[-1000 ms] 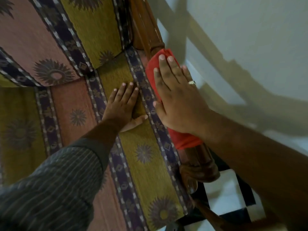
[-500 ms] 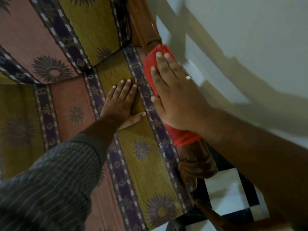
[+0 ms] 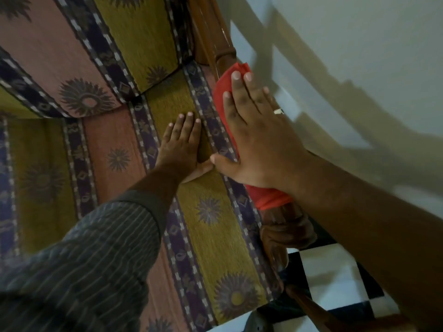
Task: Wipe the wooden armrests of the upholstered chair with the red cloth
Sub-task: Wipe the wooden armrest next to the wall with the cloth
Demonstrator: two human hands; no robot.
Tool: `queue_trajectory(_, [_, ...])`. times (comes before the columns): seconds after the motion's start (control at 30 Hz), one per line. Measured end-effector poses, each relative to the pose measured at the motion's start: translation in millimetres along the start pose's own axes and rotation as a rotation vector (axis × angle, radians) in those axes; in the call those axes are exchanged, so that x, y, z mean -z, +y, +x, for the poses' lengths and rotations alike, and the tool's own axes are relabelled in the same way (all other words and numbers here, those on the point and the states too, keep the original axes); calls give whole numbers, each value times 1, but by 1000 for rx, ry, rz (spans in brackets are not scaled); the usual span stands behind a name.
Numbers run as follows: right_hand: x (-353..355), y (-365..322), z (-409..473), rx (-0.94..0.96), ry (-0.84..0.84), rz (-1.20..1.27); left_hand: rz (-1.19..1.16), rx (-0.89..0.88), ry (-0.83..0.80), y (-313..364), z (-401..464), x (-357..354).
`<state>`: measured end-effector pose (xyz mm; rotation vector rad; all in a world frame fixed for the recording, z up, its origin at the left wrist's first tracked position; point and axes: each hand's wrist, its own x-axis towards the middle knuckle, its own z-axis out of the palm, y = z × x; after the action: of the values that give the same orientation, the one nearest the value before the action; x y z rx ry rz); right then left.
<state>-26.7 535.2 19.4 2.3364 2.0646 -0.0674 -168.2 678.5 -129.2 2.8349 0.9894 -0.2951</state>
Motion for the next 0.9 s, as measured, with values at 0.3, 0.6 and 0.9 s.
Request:
queue_trajectory(0.3, [-5, -3, -29, -35, -12, 110, -38, 21, 91, 4, -4, -11])
queue_trajectory(0.6, [-9, -4, -10, -101, 35, 145, -77, 39, 66, 20, -16, -6])
queue_trajectory(0.9, [-13, -9, -67, -47, 30, 113, 2, -105, 80, 4, -35, -19])
